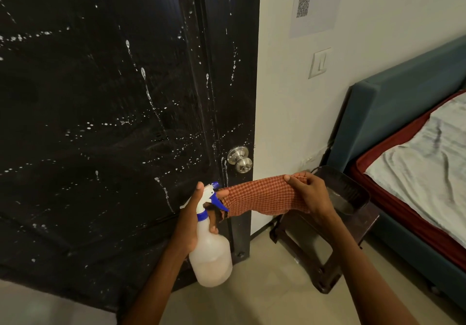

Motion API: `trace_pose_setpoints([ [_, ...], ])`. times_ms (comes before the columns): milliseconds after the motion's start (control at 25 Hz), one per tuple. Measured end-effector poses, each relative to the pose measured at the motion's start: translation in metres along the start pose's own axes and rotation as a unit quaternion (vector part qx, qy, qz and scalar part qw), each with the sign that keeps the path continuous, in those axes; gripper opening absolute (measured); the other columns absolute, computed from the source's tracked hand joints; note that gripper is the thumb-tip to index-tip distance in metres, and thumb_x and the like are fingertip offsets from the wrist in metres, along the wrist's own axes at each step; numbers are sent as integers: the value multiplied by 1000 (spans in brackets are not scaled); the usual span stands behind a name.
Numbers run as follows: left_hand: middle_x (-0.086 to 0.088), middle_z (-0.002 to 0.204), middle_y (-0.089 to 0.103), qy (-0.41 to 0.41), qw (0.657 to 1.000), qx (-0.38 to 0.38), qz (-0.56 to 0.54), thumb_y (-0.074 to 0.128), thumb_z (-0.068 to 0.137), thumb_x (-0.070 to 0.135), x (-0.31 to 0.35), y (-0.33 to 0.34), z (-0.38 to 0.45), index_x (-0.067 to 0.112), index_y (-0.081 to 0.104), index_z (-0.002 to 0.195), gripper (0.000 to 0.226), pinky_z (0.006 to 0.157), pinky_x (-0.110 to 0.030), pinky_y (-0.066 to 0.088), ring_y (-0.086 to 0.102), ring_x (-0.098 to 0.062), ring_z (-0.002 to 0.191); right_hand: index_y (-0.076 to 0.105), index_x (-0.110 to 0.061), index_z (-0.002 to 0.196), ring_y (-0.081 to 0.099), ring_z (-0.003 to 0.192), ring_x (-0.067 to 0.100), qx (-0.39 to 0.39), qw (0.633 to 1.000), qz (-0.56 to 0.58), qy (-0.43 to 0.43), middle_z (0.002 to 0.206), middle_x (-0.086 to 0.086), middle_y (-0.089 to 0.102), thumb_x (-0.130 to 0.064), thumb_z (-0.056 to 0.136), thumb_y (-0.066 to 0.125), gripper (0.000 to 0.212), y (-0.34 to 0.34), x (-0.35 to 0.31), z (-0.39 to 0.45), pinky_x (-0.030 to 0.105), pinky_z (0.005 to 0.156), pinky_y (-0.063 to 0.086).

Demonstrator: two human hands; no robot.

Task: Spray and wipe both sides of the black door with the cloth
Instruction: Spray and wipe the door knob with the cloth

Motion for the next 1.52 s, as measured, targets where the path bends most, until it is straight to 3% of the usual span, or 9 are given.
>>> trace_pose_setpoints([
  [240,-16,109,71,-32,999,-28,-1,52,65,78,-12,14,-8,20,67,120,81,93,-50,50,69,-27,90,76,-18,101,74,93,19,48,995,92,5,95,-1,78,-27,91,75,13,63,11,-36,43,87,62],
  [400,-15,81,71,-36,998,-57,-20,55,69,75,-23,29,-18,12,71,113,79,49,-27,45,55,-19,51,73,-35,115,71,101,6,-11,996,60,-68,102,-17,76,-15,102,61,27,96,9,-65,30,93,58],
  [600,-11,68,66,37,994,-99,-20,55,70,79,-32,24,-16,10,71,116,84,47,-25,40,47,-14,43,50,-39,140,60,109,-14,-113,989,39,-88,119,-28,62,-21,100,62,45,98,3,-77,14,86,53],
  [880,-8,97,75,68,988,-141,-10,31,99,50,-24,18,-23,17,72,116,55,39,-22,40,53,-8,47,71,-26,119,70,108,18,-46,992,102,-64,110,-7,76,-14,108,46,30,91,13,-63,38,96,59],
  [1000,-4,113,73,97,992,-78,29,32,94,56,-24,9,-13,21,67,123,57,44,-23,45,64,-9,66,74,-25,114,66,109,38,-56,990,129,-15,112,8,73,-34,107,48,28,75,17,-52,60,100,52],
  [1120,4,99,77,80,991,-62,86,36,85,61,-21,6,-9,23,69,117,60,61,-29,51,67,-15,82,74,-27,111,60,103,48,-103,985,141,2,116,22,67,-59,91,55,42,59,6,-44,56,90,43],
  [1320,-15,64,56,67,982,-169,52,41,90,62,-22,18,-12,16,77,108,60,51,-28,45,46,-16,46,69,-30,117,67,109,29,-169,977,130,15,115,5,71,-50,106,40,36,44,-12,-39,47,98,51],
  [1440,-34,95,60,62,984,-149,81,48,87,71,-23,23,-8,22,68,126,65,81,-51,55,59,-33,63,59,-39,129,70,105,16,-185,982,16,-22,117,-1,70,-56,107,31,39,35,-12,-38,40,98,54],
  [1520,-21,114,64,51,991,-81,96,52,85,65,-22,25,-10,20,58,133,66,95,-47,49,64,-33,95,52,-42,136,70,107,12,-199,980,-2,-23,119,-5,69,-55,104,40,37,31,-10,-38,38,98,55],
])
Point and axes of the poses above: each hand's wrist, its own z-axis towards the middle knuckle, its own y-axis out of the palm, x = y × z, the point moved 1 cm from there along z, towards the middle knuckle
